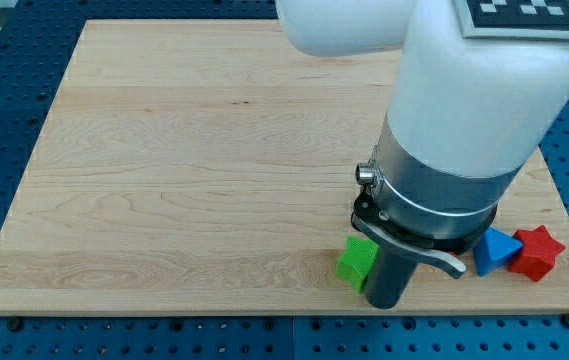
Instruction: Move the group of blocks
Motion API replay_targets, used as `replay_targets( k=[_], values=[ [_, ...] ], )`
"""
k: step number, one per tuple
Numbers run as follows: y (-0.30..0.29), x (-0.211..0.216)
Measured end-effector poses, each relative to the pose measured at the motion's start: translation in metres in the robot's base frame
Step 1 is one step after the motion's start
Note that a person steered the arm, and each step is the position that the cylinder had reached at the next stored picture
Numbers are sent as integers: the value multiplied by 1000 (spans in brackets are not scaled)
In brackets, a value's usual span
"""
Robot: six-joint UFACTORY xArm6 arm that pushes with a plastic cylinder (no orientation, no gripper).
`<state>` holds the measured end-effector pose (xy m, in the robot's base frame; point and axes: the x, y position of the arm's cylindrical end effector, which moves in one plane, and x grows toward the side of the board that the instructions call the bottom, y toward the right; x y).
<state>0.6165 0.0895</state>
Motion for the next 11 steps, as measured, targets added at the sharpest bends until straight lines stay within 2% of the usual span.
replay_targets(
  k=[1,2,3,5,8,11],
  values=[
    [60,0],
    [88,-1],
    [83,-11],
    [36,-36],
    [50,-63],
    [22,-106]
  ],
)
